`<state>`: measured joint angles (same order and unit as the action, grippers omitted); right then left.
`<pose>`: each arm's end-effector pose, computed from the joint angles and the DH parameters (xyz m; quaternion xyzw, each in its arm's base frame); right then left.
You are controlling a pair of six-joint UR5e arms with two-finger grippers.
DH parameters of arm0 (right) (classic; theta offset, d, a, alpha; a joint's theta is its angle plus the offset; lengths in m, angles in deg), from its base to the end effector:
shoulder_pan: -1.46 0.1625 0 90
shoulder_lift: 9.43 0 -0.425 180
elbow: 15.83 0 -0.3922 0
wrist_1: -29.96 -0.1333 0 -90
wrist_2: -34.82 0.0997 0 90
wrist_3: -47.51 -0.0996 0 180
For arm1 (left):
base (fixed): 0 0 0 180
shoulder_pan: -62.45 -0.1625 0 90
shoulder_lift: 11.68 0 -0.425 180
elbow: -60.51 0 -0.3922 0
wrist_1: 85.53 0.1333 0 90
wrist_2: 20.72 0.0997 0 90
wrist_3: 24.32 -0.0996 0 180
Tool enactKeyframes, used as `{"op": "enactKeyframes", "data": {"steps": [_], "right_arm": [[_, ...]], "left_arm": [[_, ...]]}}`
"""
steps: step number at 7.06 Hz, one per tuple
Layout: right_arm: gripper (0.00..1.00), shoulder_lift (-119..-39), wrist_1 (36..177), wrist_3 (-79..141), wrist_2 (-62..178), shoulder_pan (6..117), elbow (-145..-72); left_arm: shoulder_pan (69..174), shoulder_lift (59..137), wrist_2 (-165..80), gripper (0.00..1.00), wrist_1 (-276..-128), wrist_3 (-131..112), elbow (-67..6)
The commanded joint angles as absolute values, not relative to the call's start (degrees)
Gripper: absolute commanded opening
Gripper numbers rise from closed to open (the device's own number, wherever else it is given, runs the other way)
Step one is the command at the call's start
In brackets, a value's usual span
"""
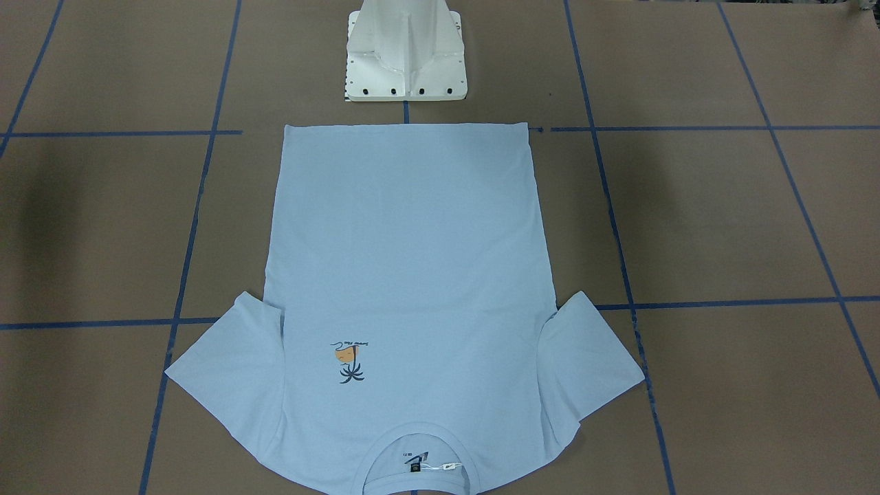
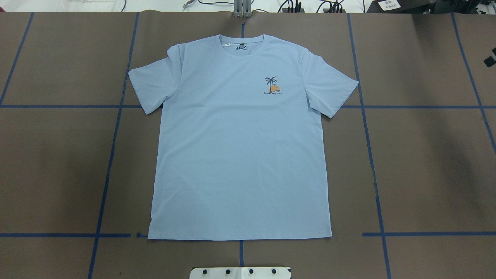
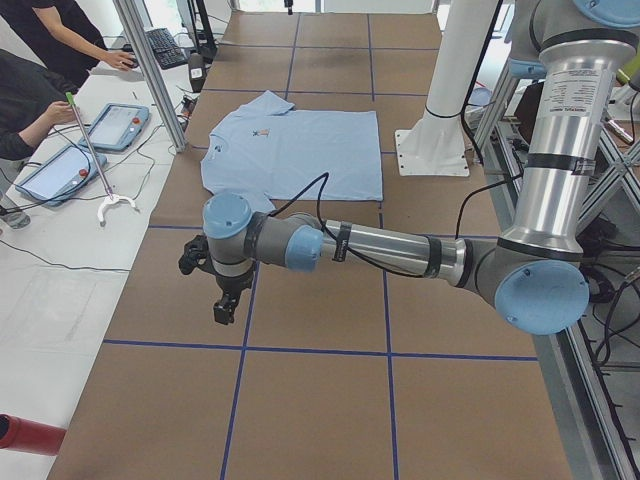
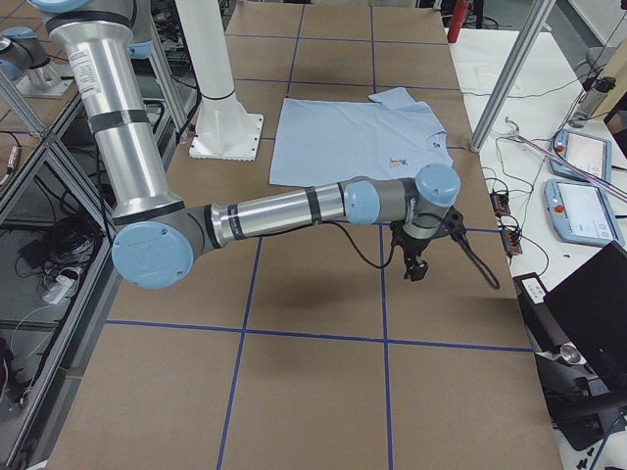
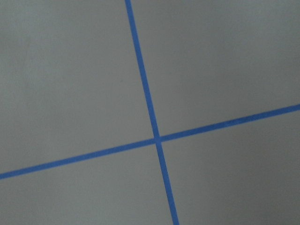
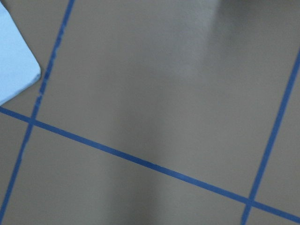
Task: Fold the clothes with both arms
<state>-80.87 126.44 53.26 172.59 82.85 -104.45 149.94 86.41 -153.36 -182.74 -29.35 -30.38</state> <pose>-0.0340 -0.6223 0.4968 0.0752 -0.4051 -0.1512 0.8985 -0.0411 -0.5657 0.5646 0.1391 0.3570 0.1117 0.9169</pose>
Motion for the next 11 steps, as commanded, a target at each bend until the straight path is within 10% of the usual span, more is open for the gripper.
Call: {"op": "enactKeyframes", "data": {"steps": [1, 4, 11], "right_arm": [[1.00, -75.27, 117.23, 42.56, 171.24, 74.71, -102.86], [1.00, -73.95, 89.88, 12.08, 162.30, 61.53, -93.65], [0.99, -63.42, 89.20, 10.86, 156.83, 57.00, -77.39]], "left_arm": [[149.73, 86.32, -155.10, 1.00, -187.04, -28.37, -29.67], [149.12, 88.52, -154.93, 1.00, -192.38, -26.08, -24.67], [149.11, 87.73, -155.10, 1.00, -194.51, -25.72, -24.13]]}}
